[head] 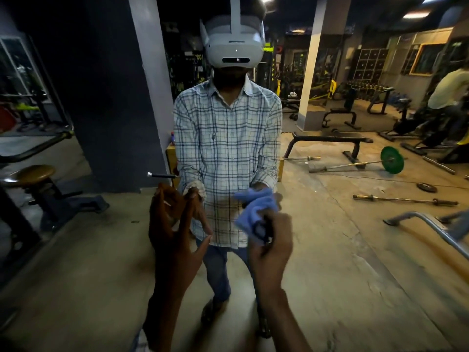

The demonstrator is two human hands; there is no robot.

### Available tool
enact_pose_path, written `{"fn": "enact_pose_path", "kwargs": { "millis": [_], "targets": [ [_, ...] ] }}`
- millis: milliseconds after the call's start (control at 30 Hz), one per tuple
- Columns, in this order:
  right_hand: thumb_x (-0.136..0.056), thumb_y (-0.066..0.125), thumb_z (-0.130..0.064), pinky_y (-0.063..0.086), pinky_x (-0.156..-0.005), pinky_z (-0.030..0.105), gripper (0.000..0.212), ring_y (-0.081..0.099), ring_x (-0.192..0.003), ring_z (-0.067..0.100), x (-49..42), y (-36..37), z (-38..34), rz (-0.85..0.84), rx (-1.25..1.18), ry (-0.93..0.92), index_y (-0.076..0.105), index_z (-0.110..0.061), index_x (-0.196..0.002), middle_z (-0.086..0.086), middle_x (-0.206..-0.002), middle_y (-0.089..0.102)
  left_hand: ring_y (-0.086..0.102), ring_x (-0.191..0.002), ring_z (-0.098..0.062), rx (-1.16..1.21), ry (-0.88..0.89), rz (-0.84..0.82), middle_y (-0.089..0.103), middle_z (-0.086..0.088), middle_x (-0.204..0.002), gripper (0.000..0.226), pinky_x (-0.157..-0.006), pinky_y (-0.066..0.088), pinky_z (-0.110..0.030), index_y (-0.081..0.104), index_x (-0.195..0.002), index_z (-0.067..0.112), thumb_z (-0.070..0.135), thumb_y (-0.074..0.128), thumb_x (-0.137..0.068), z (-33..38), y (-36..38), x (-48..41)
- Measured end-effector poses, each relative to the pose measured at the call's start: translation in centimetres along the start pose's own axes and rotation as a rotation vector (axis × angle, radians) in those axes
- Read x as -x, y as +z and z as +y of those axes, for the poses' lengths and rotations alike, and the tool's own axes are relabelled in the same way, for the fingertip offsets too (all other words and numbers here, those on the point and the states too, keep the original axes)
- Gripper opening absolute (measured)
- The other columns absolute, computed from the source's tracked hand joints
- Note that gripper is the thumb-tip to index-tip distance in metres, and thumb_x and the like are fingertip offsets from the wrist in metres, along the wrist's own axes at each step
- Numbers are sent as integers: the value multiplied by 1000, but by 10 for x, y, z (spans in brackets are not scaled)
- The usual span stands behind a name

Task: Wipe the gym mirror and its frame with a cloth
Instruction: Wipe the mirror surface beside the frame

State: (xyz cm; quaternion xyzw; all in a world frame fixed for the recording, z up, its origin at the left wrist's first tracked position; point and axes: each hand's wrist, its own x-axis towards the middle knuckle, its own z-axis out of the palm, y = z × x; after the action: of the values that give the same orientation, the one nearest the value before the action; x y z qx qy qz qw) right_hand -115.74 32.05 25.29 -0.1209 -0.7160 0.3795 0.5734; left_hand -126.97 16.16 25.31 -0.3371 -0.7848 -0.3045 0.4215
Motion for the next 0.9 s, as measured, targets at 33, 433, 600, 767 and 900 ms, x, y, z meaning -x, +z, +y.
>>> {"fn": "enact_pose_path", "kwargs": {
  "millis": [33,433,600,767,900],
  "targets": [
    [-71,70,19,44,-74,18,48,57,-90,8,6,1,3,-107,32,-49,62,-15,-103,-9,-101,52,21,-154,-47,6,10,1,17,-30,-165,101,-119,32,-58,42,-153,17,33,95,-69,-1,-2,0],
    [-93,69,1,53,-74,21,14,63,-86,-2,-72,22,-73,281,-248,55,67,-5,-105,-8,-93,65,18,-155,-45,28,-45,-13,14,-27,-167,97,-117,31,-59,51,-151,16,29,95,-66,-25,-21,4],
    [-79,72,5,43,-75,21,25,58,-92,16,-46,73,-103,-69,-29,-282,67,-6,-101,1,-102,58,26,-151,-49,16,-95,-37,13,-25,-168,97,-112,37,-63,51,-152,14,35,95,-67,-44,-31,5],
    [-81,74,4,54,-75,32,36,56,-88,-5,-71,7,-54,405,-69,1,61,-17,-108,-10,-97,59,11,-157,-42,24,-93,-67,9,-25,-169,113,-115,32,-64,39,-158,26,29,99,-62,-51,-36,8],
    [-84,73,4,55,-82,32,29,60,-93,1,-56,23,-55,521,-103,112,61,-8,-108,-6,-100,63,13,-156,-45,25,-90,-50,11,-28,-168,109,-115,31,-64,39,-157,24,28,97,-65,-51,-33,10]
  ]
}}
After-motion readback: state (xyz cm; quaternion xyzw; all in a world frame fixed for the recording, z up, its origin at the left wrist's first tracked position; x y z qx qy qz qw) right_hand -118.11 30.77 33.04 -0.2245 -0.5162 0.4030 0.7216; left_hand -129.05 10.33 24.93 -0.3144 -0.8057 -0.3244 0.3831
